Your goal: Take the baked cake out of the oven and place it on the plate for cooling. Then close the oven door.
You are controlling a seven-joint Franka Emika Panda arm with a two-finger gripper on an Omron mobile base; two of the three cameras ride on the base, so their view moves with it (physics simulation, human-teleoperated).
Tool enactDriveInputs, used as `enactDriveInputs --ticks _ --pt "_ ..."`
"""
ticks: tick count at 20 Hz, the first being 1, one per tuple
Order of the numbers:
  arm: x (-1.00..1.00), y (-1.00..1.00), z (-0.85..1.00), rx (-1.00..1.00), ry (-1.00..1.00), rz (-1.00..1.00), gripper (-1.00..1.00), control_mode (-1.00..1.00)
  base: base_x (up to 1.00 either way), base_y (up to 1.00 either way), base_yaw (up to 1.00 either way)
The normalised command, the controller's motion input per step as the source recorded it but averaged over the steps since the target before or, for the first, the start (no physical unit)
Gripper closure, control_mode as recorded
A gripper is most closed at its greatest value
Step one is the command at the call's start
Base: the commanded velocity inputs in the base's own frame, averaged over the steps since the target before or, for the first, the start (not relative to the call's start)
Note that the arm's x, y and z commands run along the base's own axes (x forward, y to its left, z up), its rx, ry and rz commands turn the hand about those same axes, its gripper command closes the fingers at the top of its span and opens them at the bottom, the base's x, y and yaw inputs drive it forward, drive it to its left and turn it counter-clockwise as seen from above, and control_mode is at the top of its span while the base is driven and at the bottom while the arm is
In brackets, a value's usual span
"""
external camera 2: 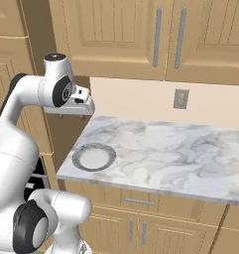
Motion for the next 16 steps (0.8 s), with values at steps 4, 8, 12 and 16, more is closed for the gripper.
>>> enactDriveInputs --ticks 4,8,12,16 --pt "0.00 0.00 0.00 0.00 0.00 0.00 -1.00 1.00 0.02 -0.41 0.00" --pt "0.00 0.00 0.00 0.00 0.00 0.00 -1.00 1.00 0.06 -0.33 0.00" --pt "0.00 0.00 0.00 0.00 0.00 0.00 -1.00 1.00 0.02 -0.28 0.00" --pt "0.00 0.00 0.00 0.00 0.00 0.00 -1.00 1.00 0.02 -0.21 0.00"
